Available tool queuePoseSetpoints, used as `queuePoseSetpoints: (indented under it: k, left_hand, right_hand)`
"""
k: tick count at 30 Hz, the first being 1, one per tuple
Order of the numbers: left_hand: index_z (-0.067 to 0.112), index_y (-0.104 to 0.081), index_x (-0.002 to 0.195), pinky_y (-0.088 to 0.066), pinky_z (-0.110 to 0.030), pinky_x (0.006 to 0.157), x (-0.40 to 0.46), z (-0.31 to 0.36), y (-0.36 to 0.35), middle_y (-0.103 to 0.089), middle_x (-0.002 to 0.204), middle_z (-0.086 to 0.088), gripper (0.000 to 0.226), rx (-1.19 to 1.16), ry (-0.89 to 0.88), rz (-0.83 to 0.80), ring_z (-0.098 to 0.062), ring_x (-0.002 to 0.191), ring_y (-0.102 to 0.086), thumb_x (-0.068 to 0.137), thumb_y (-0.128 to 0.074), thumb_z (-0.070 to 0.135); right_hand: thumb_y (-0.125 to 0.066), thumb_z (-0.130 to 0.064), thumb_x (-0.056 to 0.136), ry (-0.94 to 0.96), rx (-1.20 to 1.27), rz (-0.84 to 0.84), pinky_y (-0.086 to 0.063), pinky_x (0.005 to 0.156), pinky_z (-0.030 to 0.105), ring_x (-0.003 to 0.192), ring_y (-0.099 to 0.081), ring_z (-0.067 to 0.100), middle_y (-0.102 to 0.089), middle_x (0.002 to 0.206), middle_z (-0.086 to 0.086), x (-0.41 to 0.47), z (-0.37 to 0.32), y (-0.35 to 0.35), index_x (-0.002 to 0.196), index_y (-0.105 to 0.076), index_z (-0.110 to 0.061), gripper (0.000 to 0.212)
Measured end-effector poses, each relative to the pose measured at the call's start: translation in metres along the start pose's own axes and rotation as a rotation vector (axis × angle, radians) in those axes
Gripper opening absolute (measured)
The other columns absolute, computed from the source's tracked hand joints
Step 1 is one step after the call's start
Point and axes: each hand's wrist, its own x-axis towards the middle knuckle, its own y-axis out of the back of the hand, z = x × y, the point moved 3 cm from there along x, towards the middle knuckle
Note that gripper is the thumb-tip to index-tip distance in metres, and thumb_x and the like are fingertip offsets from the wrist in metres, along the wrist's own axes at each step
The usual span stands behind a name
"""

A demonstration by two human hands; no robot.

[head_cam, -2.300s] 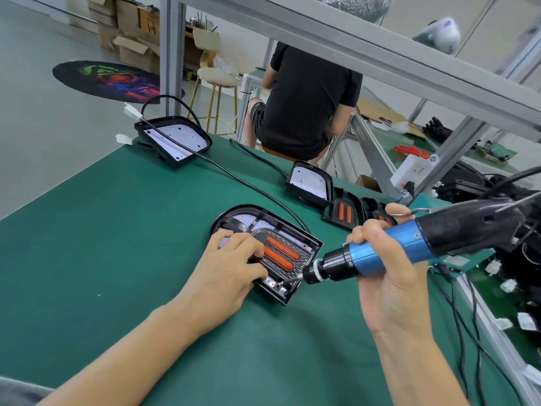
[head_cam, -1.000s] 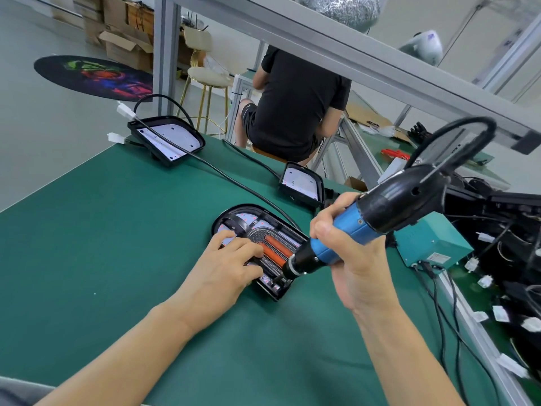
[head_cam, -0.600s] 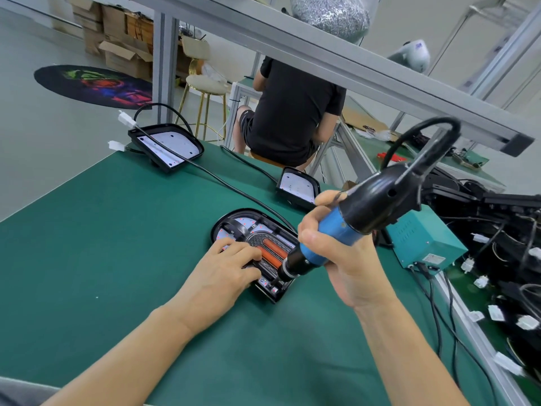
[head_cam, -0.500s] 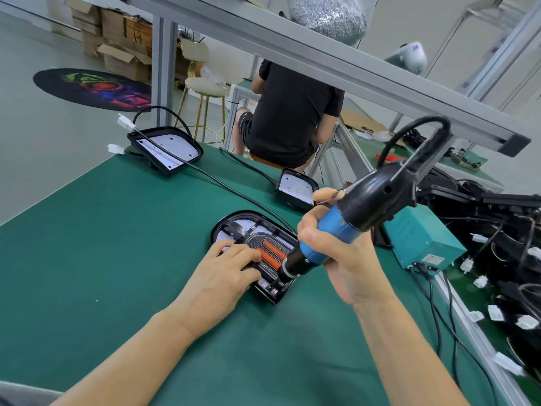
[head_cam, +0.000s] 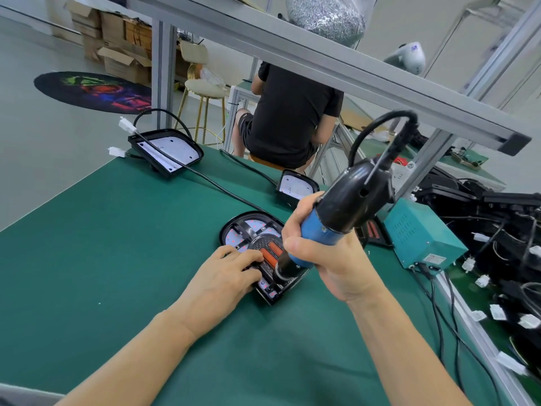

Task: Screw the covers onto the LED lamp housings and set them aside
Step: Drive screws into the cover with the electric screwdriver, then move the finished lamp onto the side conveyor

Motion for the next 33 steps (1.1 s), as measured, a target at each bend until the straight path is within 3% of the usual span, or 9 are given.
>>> queuePoseSetpoints:
  k: [5,10,14,16,20,23,27,30,33]
  left_hand:
    - [0.020,-0.070,0.072,-0.035,-0.027,0.083,-0.001,0.001,0.001,-0.069,0.104,0.002,0.018,-0.013,0.017,0.016,-0.021,0.067,-0.061,0.068,-0.083,0.009]
    - [0.021,-0.072,0.083,-0.035,-0.028,0.088,-0.006,-0.003,0.000,-0.067,0.109,0.001,0.026,-0.081,0.047,0.009,-0.020,0.081,-0.065,0.065,-0.083,0.007]
    - [0.016,-0.072,0.100,-0.038,-0.032,0.094,-0.012,-0.016,0.002,-0.062,0.117,0.003,0.031,-0.303,0.258,0.079,-0.015,0.106,-0.057,0.069,-0.070,0.012]
    - [0.015,-0.071,0.100,-0.038,-0.034,0.093,-0.014,-0.023,0.004,-0.060,0.115,0.007,0.027,-0.400,0.436,0.158,-0.010,0.107,-0.052,0.075,-0.064,0.017]
    - [0.017,-0.069,0.099,-0.039,-0.038,0.095,-0.017,-0.032,0.000,-0.058,0.110,0.007,0.016,-0.405,0.642,0.158,-0.017,0.106,-0.054,0.084,-0.069,0.011]
    - [0.019,-0.067,0.105,-0.038,-0.033,0.091,-0.015,-0.031,-0.005,-0.056,0.115,0.009,0.018,-0.395,0.682,0.099,-0.015,0.102,-0.054,0.087,-0.066,0.020]
    - [0.027,-0.065,0.110,-0.037,-0.029,0.081,-0.015,-0.030,-0.008,-0.051,0.121,0.019,0.023,-0.407,0.698,0.051,-0.017,0.090,-0.056,0.088,-0.063,0.030]
    - [0.029,-0.065,0.111,-0.040,-0.032,0.083,-0.016,-0.030,-0.009,-0.050,0.124,0.018,0.023,-0.403,0.698,0.037,-0.019,0.093,-0.055,0.088,-0.062,0.032]
    - [0.028,-0.064,0.112,-0.041,-0.032,0.083,-0.015,-0.030,-0.008,-0.050,0.124,0.018,0.024,-0.394,0.701,0.043,-0.018,0.090,-0.054,0.088,-0.062,0.032]
  right_hand:
    - [-0.070,-0.008,0.069,0.034,-0.043,0.019,-0.043,0.071,0.036,0.073,-0.047,0.023,-0.057,0.074,-0.007,-0.009,-0.002,0.000,0.084,-0.063,-0.036,0.032]
    - [-0.074,-0.011,0.069,0.159,0.122,0.443,-0.046,0.076,0.030,0.074,-0.051,0.020,-0.057,0.075,-0.001,-0.027,-0.013,0.018,0.099,-0.060,-0.029,0.038]
    - [-0.077,-0.016,0.077,0.221,-0.045,0.695,-0.052,0.073,0.027,0.068,-0.058,0.014,-0.061,0.070,-0.007,-0.051,-0.042,0.067,0.100,-0.059,-0.028,0.032]
    - [-0.083,-0.031,0.072,0.149,-0.181,0.801,-0.052,0.064,0.023,0.062,-0.058,0.012,-0.059,0.067,-0.008,-0.066,-0.051,0.095,0.089,-0.062,-0.030,0.027]
    - [-0.079,-0.041,0.067,-0.172,-0.474,0.991,-0.049,0.051,0.024,0.050,-0.057,0.005,-0.057,0.073,-0.001,-0.097,-0.039,0.157,0.110,-0.050,-0.010,0.060]
    - [-0.080,-0.034,0.078,-0.517,-0.671,0.977,-0.048,0.052,0.029,0.050,-0.061,0.009,-0.063,0.086,0.004,-0.123,-0.015,0.191,0.127,-0.044,-0.010,0.065]
    - [-0.073,-0.047,0.082,-0.919,-0.880,0.802,-0.044,0.055,0.030,0.071,-0.067,0.021,-0.062,0.100,0.004,-0.140,0.021,0.206,0.127,-0.038,-0.012,0.068]
    - [-0.066,-0.056,0.085,-1.111,-1.059,0.660,-0.039,0.068,0.032,0.093,-0.053,0.026,-0.052,0.109,0.006,-0.140,0.041,0.208,0.132,-0.035,-0.004,0.076]
    - [-0.054,-0.060,0.091,-1.228,-1.243,0.500,-0.042,0.076,0.033,0.103,-0.056,0.029,-0.057,0.113,0.012,-0.132,0.056,0.209,0.131,-0.036,-0.002,0.073]
